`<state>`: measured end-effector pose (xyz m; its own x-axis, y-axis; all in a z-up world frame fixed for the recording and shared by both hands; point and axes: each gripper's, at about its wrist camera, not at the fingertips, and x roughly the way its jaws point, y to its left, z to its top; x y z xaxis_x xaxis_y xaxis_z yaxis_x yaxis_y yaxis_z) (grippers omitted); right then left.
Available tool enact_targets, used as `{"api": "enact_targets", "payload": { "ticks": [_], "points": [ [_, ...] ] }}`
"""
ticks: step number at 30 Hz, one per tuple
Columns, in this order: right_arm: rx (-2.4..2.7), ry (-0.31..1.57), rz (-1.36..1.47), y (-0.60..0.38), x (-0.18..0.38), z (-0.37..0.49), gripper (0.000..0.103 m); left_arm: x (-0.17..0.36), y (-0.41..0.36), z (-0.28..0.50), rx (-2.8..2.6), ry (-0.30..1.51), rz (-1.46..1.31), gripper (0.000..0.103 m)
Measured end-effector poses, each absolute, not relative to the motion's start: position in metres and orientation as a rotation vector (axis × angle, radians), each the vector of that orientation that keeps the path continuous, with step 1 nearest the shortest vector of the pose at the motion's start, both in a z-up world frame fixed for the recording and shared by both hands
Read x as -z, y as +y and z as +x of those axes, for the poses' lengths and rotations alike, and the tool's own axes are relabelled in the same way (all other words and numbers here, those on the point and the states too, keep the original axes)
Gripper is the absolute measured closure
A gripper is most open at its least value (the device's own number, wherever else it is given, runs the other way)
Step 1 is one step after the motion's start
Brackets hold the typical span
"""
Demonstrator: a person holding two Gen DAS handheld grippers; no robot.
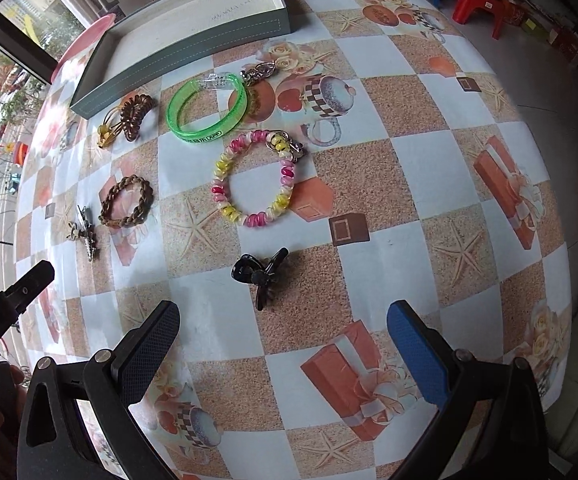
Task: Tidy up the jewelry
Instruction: 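Grasp the black claw clip with the right tool while the left tool grasps the silver hair clip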
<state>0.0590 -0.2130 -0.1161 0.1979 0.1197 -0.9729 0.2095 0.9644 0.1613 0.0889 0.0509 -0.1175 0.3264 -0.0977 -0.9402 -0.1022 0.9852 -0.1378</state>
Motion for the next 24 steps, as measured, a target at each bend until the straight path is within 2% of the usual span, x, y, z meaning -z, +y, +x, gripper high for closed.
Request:
{"api": "enact_targets", "payload": {
  "ticks": [3,6,8,11,15,16,18,20,21,22,24],
  "points": [
    [0.073,1.377,0.278,-0.210,0.122,0.067,0.000,0.125,0.044,0.093,0.013,1.244,-0.179,0.000],
    [0.073,1.384,0.287,-0.207,0.131,0.074,0.005,0.133,0.037,0.099,0.016,1.252,-0.167,0.004],
    [0.077,1.393,0.290,-0.206,0.138,0.080,0.012,0.138,0.032,0.102,0.020,1.259,-0.160,0.020],
    [0.082,1.415,0.296,-0.203,0.147,0.084,0.026,0.146,0.024,0.106,0.019,1.273,-0.140,0.028],
    [0.091,1.420,0.269,-0.193,0.154,0.086,0.029,0.148,0.012,0.111,0.003,1.261,-0.098,0.031],
    [0.093,1.419,0.257,-0.189,0.155,0.086,0.030,0.148,0.010,0.112,-0.002,1.259,-0.088,0.041],
    [0.098,1.415,0.230,-0.182,0.155,0.087,0.038,0.148,0.005,0.115,-0.005,1.255,-0.062,0.049],
    [0.110,1.412,0.200,-0.178,0.154,0.087,0.056,0.147,0.002,0.116,0.025,1.251,-0.065,0.073],
    [0.116,1.410,0.192,-0.177,0.153,0.087,0.063,0.147,0.000,0.116,0.034,1.251,-0.059,0.074],
    [0.120,1.408,0.192,-0.176,0.153,0.087,0.076,0.146,-0.003,0.117,0.049,1.248,-0.061,0.074],
    [0.117,1.404,0.206,-0.176,0.153,0.086,0.078,0.145,-0.001,0.115,0.073,1.246,-0.077,0.074]
  ]
}}
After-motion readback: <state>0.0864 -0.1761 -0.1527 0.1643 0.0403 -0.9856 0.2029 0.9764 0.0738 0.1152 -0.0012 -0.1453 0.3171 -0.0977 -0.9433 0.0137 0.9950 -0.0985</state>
